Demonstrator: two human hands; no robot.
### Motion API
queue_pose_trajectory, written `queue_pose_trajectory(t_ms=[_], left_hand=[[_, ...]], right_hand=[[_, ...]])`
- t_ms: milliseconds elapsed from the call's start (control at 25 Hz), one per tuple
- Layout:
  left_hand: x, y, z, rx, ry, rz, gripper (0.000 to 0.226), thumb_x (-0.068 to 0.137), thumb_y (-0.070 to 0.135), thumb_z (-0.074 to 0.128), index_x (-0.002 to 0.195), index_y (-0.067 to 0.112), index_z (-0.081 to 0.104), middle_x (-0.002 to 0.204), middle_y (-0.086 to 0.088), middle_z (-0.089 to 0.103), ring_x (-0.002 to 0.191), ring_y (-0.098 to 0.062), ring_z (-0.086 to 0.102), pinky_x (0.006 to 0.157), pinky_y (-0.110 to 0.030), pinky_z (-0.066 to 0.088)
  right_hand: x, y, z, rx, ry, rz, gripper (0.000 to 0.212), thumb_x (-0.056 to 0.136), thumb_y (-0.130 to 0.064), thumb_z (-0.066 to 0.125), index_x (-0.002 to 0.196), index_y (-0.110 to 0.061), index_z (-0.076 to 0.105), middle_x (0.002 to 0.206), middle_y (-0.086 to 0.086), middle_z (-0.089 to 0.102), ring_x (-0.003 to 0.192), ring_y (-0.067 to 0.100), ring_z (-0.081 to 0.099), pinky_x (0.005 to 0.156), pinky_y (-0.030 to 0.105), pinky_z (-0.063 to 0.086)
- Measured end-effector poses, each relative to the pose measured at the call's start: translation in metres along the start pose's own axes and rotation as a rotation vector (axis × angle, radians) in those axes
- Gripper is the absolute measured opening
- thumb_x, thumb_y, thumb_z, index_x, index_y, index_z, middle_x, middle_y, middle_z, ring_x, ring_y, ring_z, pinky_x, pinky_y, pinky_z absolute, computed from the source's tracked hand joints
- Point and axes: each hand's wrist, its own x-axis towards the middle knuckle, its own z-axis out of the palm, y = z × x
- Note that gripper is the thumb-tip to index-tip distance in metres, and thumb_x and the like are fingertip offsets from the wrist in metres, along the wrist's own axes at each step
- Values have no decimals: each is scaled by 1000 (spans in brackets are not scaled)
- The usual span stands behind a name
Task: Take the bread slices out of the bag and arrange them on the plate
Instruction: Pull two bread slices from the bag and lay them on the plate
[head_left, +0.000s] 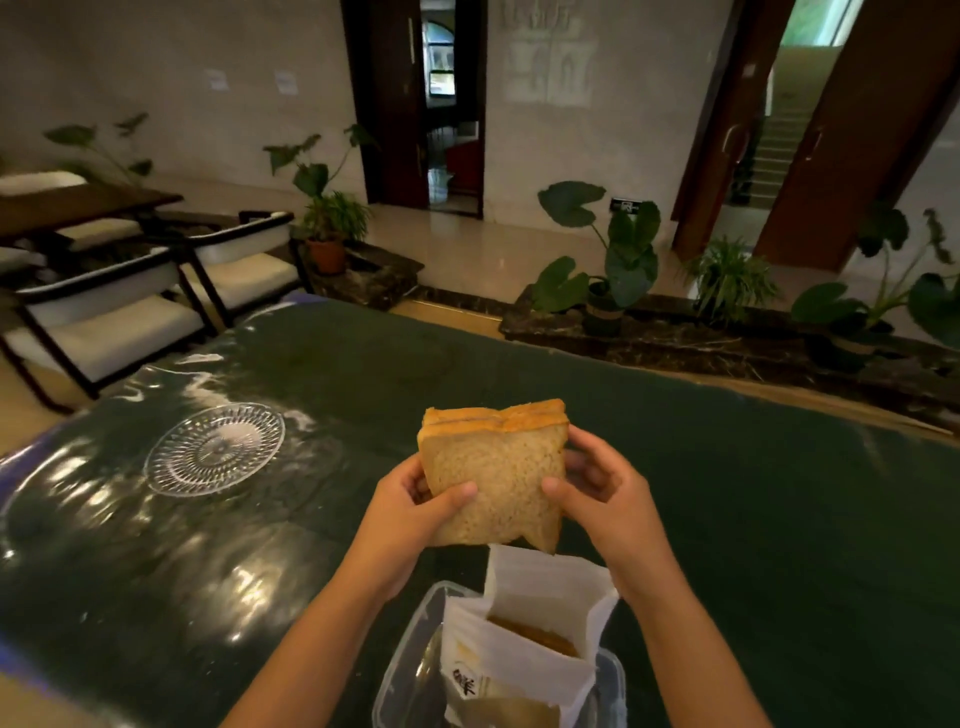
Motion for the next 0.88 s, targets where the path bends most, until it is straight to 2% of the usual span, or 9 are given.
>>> queue_pose_trajectory(t_ms=[120,240,400,480,600,760,880], left_hand=[[-9,6,-43,-68,15,21,53,60,30,82,110,33,63,108,5,71,100,-16,67,70,-32,59],[-24,9,-97,-104,55,13,56,67,24,74,120,19,57,107,2,72,100,-17,67,70,-31,58],[-49,18,-185,-39,103,27,44,68,23,69,112,25,62,105,3,73,99,-17,67,75,-35,59],[-59,24,-232,0,135,31,36,71,21,68,106,29,63,99,8,74,95,-13,68,74,-31,59],[-72,34,-298,72,189,40,30,81,11,64,105,29,63,97,5,73,93,-11,68,75,-31,58],[-82,49,-363,144,200,29,27,82,12,64,98,34,63,98,7,70,87,-5,68,65,-20,56],[-77,53,-397,194,196,2,29,80,9,65,92,35,65,88,12,74,85,-3,69,62,-15,54]], right_hand=[[5,0,40,5,-38,-18,50,75,-11,71,95,-55,58,97,-20,70,93,1,65,72,25,57],[5,5,93,7,-66,-16,52,76,-7,70,96,-53,57,95,-24,71,93,2,66,77,28,55],[-1,14,187,9,-93,-24,54,75,-5,70,94,-54,59,94,-23,72,91,2,67,67,20,56],[-4,19,236,28,-95,-16,53,75,-4,70,95,-52,60,94,-21,72,91,3,67,65,16,55],[-8,24,306,49,-105,8,52,75,-4,71,99,-49,59,95,-17,73,94,4,67,66,17,55],[-8,26,371,62,-114,36,52,75,-2,70,101,-45,58,96,-14,73,93,2,66,65,17,55],[1,30,401,59,-111,46,52,74,-1,70,103,-43,57,103,-10,69,94,2,66,66,18,56]])
